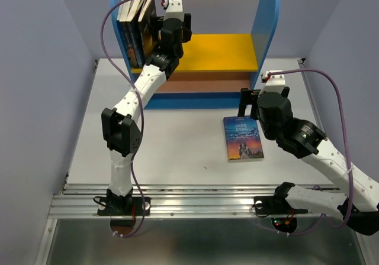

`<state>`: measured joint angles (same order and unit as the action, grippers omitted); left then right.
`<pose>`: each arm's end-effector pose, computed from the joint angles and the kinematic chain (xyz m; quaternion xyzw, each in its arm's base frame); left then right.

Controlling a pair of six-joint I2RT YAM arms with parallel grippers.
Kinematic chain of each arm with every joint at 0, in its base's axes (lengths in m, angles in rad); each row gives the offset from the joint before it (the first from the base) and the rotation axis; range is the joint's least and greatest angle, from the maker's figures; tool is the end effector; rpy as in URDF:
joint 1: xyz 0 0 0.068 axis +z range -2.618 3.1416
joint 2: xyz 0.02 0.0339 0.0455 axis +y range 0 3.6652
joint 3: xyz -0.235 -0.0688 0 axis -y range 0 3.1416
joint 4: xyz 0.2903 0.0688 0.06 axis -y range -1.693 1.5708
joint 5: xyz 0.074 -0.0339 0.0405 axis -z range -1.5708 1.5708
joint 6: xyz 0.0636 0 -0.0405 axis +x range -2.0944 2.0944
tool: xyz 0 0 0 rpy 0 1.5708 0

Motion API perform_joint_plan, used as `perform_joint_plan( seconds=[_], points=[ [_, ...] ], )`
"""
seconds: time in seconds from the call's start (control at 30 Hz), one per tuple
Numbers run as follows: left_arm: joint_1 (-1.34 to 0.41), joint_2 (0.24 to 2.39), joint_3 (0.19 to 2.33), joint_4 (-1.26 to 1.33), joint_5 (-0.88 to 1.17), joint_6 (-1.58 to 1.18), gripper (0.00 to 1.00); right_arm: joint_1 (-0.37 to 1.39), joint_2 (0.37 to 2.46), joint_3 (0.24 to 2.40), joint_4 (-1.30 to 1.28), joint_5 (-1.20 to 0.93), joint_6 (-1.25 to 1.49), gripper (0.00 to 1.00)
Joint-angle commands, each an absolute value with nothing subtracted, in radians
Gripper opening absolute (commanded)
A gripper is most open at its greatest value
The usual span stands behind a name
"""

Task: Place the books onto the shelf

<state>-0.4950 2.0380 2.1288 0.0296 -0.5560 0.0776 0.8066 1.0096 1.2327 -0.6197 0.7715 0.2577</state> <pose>0.4881 -0.2254 0.4248 -0.0169 0.6699 0.0290 0.7417 0.2224 0.1679 0.3890 -0.0084 0.7990 -0.0095 0.6012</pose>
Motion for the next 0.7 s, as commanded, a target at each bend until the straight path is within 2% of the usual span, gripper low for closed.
perform_joint_plan(
  seconds=[0.0,0.67],
  points=[
    [-0.463,2.037,2.191,0.058,-0.578,0.066,0.99,0.808,1.006,1.249,-0.572,0.802,0.262,1.0],
    [-0.393,2.031,2.157,0.078,-0.762,0.009,0.99,0.808,1.012,1.252,-0.572,0.802,0.272,1.0]
  ],
)
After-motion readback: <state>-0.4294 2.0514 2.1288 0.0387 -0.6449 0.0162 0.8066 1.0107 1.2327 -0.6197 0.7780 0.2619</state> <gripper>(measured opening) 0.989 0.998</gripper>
